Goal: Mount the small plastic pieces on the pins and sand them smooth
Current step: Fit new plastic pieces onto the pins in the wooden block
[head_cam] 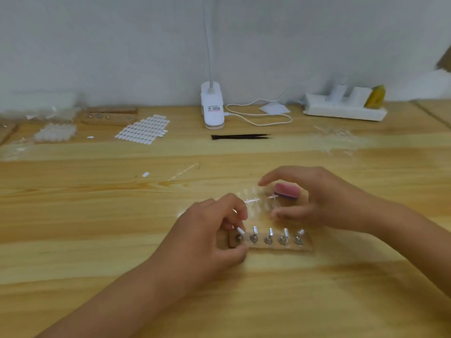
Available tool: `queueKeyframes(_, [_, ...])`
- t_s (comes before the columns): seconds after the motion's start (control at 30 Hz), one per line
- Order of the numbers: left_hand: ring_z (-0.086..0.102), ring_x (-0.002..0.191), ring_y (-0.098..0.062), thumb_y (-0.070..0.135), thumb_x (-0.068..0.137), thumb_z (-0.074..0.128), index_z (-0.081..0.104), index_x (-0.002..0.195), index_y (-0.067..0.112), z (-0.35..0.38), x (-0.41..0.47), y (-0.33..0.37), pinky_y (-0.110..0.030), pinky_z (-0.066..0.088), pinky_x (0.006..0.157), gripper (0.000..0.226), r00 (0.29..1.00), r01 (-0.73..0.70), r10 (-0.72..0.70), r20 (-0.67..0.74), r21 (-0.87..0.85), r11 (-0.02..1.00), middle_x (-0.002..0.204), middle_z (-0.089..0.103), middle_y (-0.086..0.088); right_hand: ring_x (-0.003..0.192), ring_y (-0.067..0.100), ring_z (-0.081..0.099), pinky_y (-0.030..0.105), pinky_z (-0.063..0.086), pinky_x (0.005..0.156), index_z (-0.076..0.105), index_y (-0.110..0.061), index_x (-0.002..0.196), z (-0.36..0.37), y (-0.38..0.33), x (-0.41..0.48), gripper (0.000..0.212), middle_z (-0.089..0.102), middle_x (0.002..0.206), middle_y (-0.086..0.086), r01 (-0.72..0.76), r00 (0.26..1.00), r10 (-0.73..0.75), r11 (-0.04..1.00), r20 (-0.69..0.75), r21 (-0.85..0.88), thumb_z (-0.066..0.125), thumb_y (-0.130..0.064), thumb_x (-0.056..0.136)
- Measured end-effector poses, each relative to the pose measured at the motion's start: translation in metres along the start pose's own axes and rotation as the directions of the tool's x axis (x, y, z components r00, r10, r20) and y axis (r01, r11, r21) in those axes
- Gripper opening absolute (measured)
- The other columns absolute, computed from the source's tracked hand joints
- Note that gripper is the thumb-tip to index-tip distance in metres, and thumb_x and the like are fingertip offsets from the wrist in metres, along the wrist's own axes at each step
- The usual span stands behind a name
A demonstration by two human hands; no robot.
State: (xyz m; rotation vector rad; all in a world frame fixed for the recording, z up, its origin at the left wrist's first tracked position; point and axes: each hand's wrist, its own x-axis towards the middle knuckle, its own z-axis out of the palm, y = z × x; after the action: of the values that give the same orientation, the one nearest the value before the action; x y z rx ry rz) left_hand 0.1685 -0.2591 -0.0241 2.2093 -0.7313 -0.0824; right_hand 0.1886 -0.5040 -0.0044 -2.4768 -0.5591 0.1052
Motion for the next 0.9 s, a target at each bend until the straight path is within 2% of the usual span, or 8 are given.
queueKeyframes(0.13, [0.053,0.103,-0.002,0.059,0.064,0.07,0.059,0.105,0.041,-0.008,0.002,-0.009,-0.016,0.039,0.086,0.046,1.0,-0.03,0.031,0.0,0.108,0.994,0.104,0.056,0.026,0.144,0.003,0.03,0.021,0.019,0.121,0.05,-0.061,0.111,0.005,0.004,0.004,0.051,0.047,0.145,-0.024,-0.025,1.0,0.026,0.998,0.018,-0.051,0.082,-0.042,0.076])
queueKeyframes(0.2, [0.046,0.115,0.001,0.07,0.068,0.06,0.062,0.116,0.038,-0.011,0.005,-0.014,-0.019,0.033,0.097,0.058,0.997,-0.075,0.07,0.032,0.207,0.975,0.117,0.052,0.028,0.135,-0.001,0.039,0.012,0.029,0.112,0.056,-0.055,0.113,0.009,0.005,0.004,0.049,0.053,0.142,-0.015,-0.016,1.0,0.017,0.999,0.015,-0.03,0.084,-0.041,0.075])
queueKeyframes(0.27, [0.042,0.121,0.004,0.075,0.074,0.05,0.064,0.119,0.034,-0.013,0.007,-0.017,-0.021,0.027,0.103,0.062,0.993,-0.112,0.094,0.076,0.274,0.955,0.126,0.051,0.026,0.127,0.003,0.049,0.019,0.043,0.104,0.067,-0.036,0.114,0.014,0.007,0.005,0.04,0.063,0.126,-0.013,0.015,1.0,-0.015,1.0,0.011,0.016,0.084,-0.036,0.077])
queueKeyframes(0.33, [0.043,0.122,0.004,0.075,0.079,0.044,0.066,0.12,0.032,-0.012,0.008,-0.018,-0.021,0.026,0.103,0.063,0.989,-0.137,0.113,0.098,0.292,0.947,0.127,0.053,0.024,0.131,0.001,0.049,0.031,0.041,0.111,0.073,-0.026,0.111,0.016,0.011,0.006,0.035,0.066,0.119,-0.018,0.041,0.999,-0.04,0.999,-0.009,0.025,0.081,-0.037,0.079])
queueKeyframes(0.4, [0.045,0.12,0.004,0.072,0.083,0.041,0.067,0.119,0.03,-0.011,0.008,-0.02,-0.02,0.027,0.102,0.061,0.987,-0.156,0.135,0.091,0.291,0.944,0.126,0.056,0.023,0.135,-0.006,0.045,0.034,0.029,0.121,0.077,-0.023,0.105,0.017,0.015,0.006,0.03,0.069,0.12,-0.019,0.087,0.995,-0.087,0.996,-0.041,0.0,0.07,-0.043,0.084])
queueKeyframes(0.5, [0.047,0.12,0.001,0.068,0.086,0.041,0.068,0.121,0.027,-0.01,0.008,-0.021,-0.024,0.03,0.101,0.06,0.984,-0.177,0.16,0.082,0.299,0.938,0.127,0.058,0.02,0.136,0.0,0.047,0.034,0.028,0.121,0.079,-0.018,0.108,0.019,0.019,0.006,0.033,0.07,0.121,-0.013,0.125,0.987,-0.124,0.992,-0.101,0.005,0.06,-0.039,0.09])
queueKeyframes(0.67, [0.049,0.121,-0.002,0.07,0.079,0.049,0.069,0.121,0.025,-0.009,0.006,-0.024,-0.031,0.035,0.1,0.065,0.98,-0.196,0.181,0.076,0.322,0.926,0.129,0.059,0.018,0.12,0.016,0.062,0.043,0.045,0.104,0.08,-0.012,0.093,0.028,0.017,0.009,0.007,0.077,0.101,-0.004,0.152,0.948,-0.18,0.981,-0.261,-0.123,0.078,-0.014,0.087])
queueKeyframes(0.9, [0.05,0.124,-0.008,0.068,0.08,0.05,0.066,0.126,0.025,-0.007,0.004,-0.025,-0.035,0.034,0.102,0.065,0.981,-0.192,0.173,0.082,0.375,0.907,0.133,0.059,0.015,0.129,0.012,0.053,0.04,0.043,0.106,0.08,-0.016,0.094,0.024,0.015,-0.001,0.016,0.075,0.106,-0.007,0.118,0.958,-0.145,0.985,-0.246,-0.122,0.084,-0.022,0.08])
